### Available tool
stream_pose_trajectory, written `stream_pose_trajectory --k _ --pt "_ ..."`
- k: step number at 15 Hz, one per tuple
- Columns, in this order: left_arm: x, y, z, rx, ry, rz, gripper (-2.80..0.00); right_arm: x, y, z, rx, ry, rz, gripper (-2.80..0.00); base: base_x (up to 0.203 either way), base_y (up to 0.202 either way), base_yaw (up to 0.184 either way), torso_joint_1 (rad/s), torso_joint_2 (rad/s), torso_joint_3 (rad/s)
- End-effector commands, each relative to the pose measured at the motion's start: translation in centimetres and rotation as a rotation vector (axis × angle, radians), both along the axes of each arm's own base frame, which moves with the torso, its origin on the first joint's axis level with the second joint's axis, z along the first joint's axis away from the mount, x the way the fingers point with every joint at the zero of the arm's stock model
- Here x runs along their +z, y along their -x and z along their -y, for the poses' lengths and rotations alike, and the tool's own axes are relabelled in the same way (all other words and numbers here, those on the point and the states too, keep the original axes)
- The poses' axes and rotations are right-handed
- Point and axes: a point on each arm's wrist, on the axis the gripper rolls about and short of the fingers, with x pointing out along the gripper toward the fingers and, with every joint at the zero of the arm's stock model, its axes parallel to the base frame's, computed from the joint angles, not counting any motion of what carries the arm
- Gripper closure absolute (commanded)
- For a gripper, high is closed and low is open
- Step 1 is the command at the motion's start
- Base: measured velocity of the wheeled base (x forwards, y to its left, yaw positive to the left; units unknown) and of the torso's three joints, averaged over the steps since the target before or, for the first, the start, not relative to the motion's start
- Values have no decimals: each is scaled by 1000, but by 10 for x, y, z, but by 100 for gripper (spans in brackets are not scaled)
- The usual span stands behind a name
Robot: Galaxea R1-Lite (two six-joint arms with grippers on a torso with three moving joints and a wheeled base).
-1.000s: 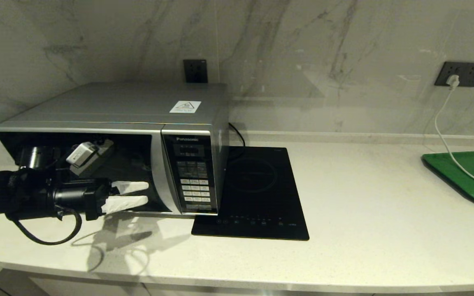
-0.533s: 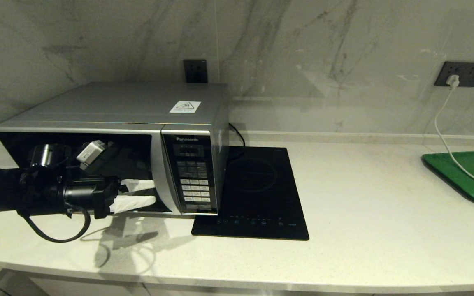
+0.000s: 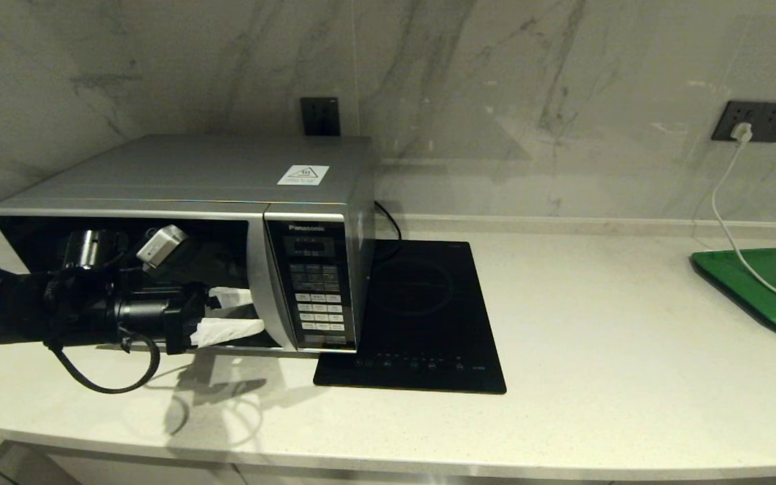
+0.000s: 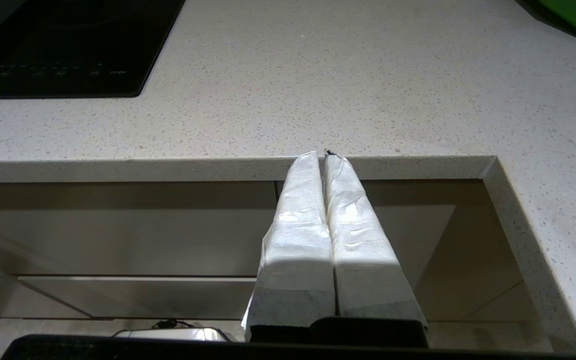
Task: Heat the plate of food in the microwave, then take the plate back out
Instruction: Open the microwave oven
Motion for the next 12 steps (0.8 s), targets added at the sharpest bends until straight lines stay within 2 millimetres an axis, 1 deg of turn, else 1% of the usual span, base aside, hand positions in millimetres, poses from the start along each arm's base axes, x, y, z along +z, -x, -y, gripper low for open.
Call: stream_pose_trajectory --k 1,4,8,12 --pt "0 0 7 -26 4 4 -280 0 0 0 0 -1 -2 0 0 0 0 0 0 0" --pt "1 1 12 -42 7 4 -280 0 0 0 0 -1 -1 0 0 0 0 0 0 0" --pt "1 3 11 -39 13 -22 -280 0 0 0 0 -1 -3 0 0 0 0 0 0 0" --pt "3 18 6 -14 29 -146 -280 0 0 0 0 -1 -1 0 0 0 0 0 0 0"
